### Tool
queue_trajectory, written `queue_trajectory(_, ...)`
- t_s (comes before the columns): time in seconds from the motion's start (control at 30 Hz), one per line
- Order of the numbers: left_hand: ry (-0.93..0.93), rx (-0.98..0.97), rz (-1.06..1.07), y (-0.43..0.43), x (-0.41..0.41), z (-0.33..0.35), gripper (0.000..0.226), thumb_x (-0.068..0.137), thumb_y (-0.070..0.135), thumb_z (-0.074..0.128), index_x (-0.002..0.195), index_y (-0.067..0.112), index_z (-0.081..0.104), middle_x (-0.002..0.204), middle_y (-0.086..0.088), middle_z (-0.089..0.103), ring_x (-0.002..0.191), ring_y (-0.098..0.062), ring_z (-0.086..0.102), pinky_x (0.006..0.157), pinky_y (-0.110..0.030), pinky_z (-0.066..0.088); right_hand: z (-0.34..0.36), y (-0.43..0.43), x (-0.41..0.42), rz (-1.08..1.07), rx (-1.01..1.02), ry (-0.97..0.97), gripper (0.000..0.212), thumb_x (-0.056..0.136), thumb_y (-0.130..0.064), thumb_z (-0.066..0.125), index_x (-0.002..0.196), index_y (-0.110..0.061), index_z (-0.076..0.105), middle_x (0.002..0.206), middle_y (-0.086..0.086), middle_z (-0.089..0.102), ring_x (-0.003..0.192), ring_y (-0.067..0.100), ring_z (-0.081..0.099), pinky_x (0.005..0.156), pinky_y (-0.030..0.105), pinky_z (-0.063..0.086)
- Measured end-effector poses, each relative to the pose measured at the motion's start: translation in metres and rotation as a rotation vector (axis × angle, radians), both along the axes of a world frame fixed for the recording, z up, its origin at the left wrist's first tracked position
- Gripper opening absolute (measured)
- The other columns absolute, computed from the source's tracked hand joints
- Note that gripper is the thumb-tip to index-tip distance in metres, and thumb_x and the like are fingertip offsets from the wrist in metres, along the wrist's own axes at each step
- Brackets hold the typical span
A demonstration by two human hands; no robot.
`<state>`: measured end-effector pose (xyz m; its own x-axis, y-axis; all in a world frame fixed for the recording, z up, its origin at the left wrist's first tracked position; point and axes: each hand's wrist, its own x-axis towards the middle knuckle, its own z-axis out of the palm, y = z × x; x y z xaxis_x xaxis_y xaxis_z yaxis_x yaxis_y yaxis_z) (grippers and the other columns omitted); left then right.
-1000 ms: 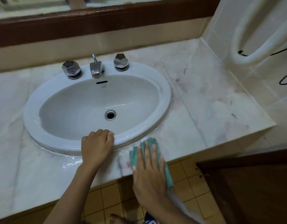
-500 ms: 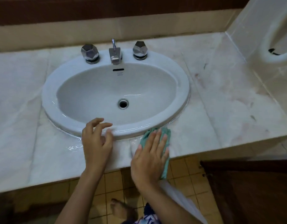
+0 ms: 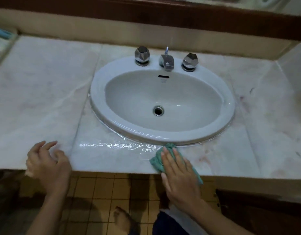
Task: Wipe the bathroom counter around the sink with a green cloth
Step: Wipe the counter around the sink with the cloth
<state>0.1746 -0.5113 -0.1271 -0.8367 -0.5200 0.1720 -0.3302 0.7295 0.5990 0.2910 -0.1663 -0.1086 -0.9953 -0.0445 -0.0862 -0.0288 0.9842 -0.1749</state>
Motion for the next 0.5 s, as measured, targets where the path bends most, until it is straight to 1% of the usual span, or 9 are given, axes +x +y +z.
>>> queue_trajectory(0.07,0.011,-0.063,0.045,0.005,-0.007,0.003,0.032,0.082,0.024,0.047,0.112,0.023,0.059,0.135,0.001,0.044,0.122,-0.034,0.040,0.098,-0.056,0.033,0.002,-0.030,-0.007,-0.054,-0.024,0.031,0.063,0.095,-0.042,0.033,0.153,-0.019,0.020,0.161,-0.002,0.015,0.148,0.020,0.011,0.112,0.046,0.020)
queue_trajectory(0.13,0.013,-0.092,0.089,0.011,-0.010,0.008,0.031,0.081,0.016,0.051,0.110,0.019,0.062,0.134,-0.003,0.048,0.122,-0.037,0.039,0.097,-0.053,0.029,0.001,-0.064,-0.020,0.016,-0.037,0.054,0.063,0.096,-0.042,0.033,0.153,-0.018,0.020,0.161,-0.001,0.015,0.148,0.021,0.010,0.113,0.045,0.017)
queue_trajectory(0.2,0.000,-0.075,0.109,0.013,-0.011,0.009,0.030,0.082,0.012,0.051,0.109,0.018,0.064,0.133,-0.004,0.049,0.122,-0.036,0.038,0.097,-0.051,0.029,0.002,-0.101,-0.045,0.081,-0.050,0.053,0.063,0.097,-0.042,0.033,0.153,-0.018,0.019,0.161,0.000,0.014,0.148,0.021,0.008,0.116,0.046,0.014)
queue_trajectory(0.27,0.002,-0.079,0.110,0.011,-0.011,0.010,0.029,0.083,0.012,0.050,0.107,0.020,0.064,0.133,-0.002,0.049,0.123,-0.033,0.038,0.098,-0.049,0.029,0.002,-0.146,-0.070,0.090,-0.074,0.060,0.063,0.098,-0.042,0.030,0.153,-0.016,0.018,0.161,0.002,0.012,0.149,0.022,0.003,0.120,0.047,0.008)
queue_trajectory(0.3,0.008,-0.083,0.110,0.009,-0.011,0.009,0.029,0.083,0.012,0.050,0.106,0.021,0.065,0.133,-0.002,0.049,0.122,-0.033,0.039,0.097,-0.048,0.029,0.001,-0.168,-0.081,0.102,-0.089,0.051,0.063,0.097,-0.041,0.029,0.153,-0.015,0.017,0.161,0.003,0.011,0.149,0.022,0.002,0.119,0.047,0.008)
queue_trajectory(0.37,0.024,-0.089,0.112,0.008,-0.011,0.007,0.028,0.084,0.013,0.048,0.105,0.020,0.066,0.133,-0.003,0.051,0.121,-0.034,0.041,0.095,-0.046,0.031,0.002,-0.196,-0.092,0.209,-0.087,0.033,0.063,0.097,-0.042,0.030,0.153,-0.015,0.021,0.160,0.003,0.015,0.148,0.023,0.006,0.118,0.048,0.016)
queue_trajectory(0.4,0.033,-0.091,0.108,0.008,-0.010,0.006,0.029,0.083,0.014,0.046,0.104,0.020,0.066,0.132,-0.003,0.052,0.120,-0.034,0.042,0.094,-0.045,0.031,0.002,-0.196,-0.091,0.307,-0.044,0.034,0.062,0.097,-0.043,0.031,0.152,-0.016,0.021,0.160,0.002,0.016,0.148,0.022,0.007,0.117,0.048,0.021)
queue_trajectory(0.43,0.047,-0.090,0.106,0.007,-0.010,0.005,0.030,0.082,0.014,0.045,0.102,0.020,0.067,0.131,-0.003,0.053,0.119,-0.034,0.043,0.093,-0.045,0.032,0.001,-0.184,-0.086,0.409,0.007,0.035,0.062,0.097,-0.044,0.031,0.153,-0.018,0.020,0.161,0.001,0.015,0.148,0.022,0.006,0.117,0.046,0.022)
queue_trajectory(0.5,0.084,-0.075,0.118,0.006,-0.011,0.003,0.032,0.079,0.011,0.046,0.098,0.021,0.068,0.128,-0.003,0.055,0.116,-0.035,0.045,0.091,-0.044,0.032,0.000,-0.138,-0.070,0.516,0.069,0.039,0.062,0.099,-0.044,0.033,0.154,-0.020,0.017,0.161,-0.001,0.012,0.149,0.020,0.003,0.117,0.044,0.017)
